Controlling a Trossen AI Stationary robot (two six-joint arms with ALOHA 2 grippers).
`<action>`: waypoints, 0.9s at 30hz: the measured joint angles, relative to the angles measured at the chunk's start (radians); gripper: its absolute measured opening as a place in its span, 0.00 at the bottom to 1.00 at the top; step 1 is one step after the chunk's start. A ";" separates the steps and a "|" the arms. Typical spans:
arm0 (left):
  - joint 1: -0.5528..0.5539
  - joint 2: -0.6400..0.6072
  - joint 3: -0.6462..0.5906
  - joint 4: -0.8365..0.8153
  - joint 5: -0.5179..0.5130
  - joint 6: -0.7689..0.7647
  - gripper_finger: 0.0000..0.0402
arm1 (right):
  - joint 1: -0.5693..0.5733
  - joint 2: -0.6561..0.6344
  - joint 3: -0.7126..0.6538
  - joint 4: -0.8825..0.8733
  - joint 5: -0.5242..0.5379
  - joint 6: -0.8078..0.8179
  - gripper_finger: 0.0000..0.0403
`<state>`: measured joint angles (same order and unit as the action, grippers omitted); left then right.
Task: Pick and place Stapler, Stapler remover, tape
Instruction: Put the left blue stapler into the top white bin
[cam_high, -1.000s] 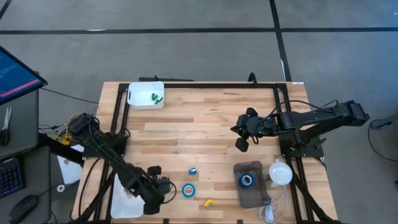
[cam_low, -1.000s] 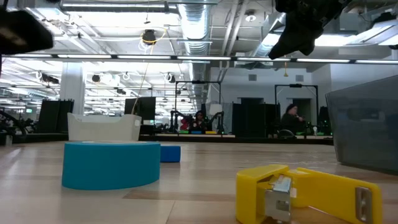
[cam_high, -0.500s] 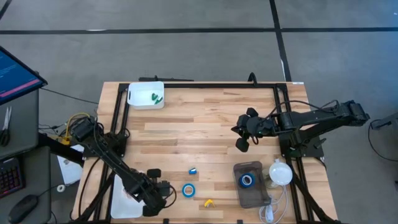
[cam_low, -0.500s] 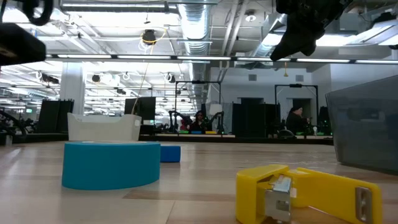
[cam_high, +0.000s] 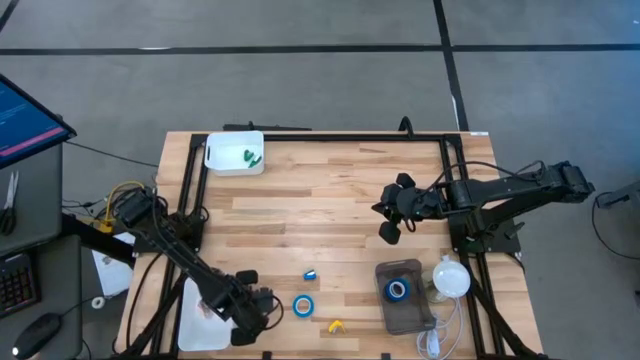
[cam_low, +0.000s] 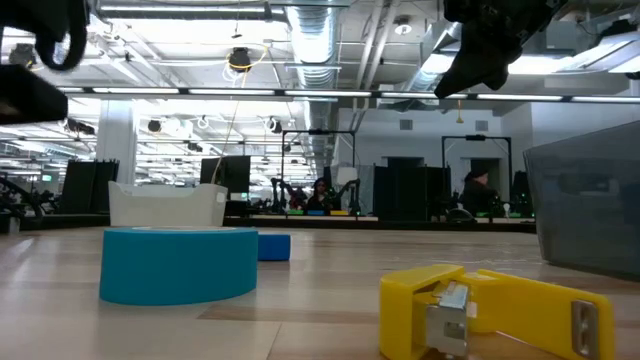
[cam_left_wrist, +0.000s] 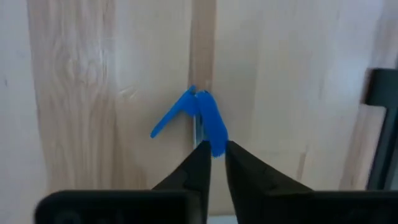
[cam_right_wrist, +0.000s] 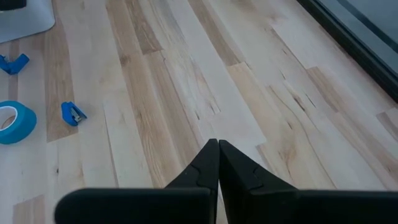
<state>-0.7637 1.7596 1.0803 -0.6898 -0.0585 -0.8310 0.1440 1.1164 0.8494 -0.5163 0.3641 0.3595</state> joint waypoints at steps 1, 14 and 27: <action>0.001 0.000 -0.011 0.016 0.000 -0.007 0.12 | 0.000 0.000 0.000 0.000 0.000 0.000 0.00; 0.032 0.000 -0.030 0.090 -0.008 -0.013 0.30 | 0.000 0.000 0.000 0.000 0.000 -0.001 0.00; 0.032 0.019 -0.029 0.107 0.006 -0.086 0.38 | 0.000 0.000 0.000 0.000 0.000 -0.001 0.00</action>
<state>-0.7315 1.7786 1.0512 -0.5823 -0.0527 -0.9166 0.1439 1.1164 0.8494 -0.5163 0.3641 0.3585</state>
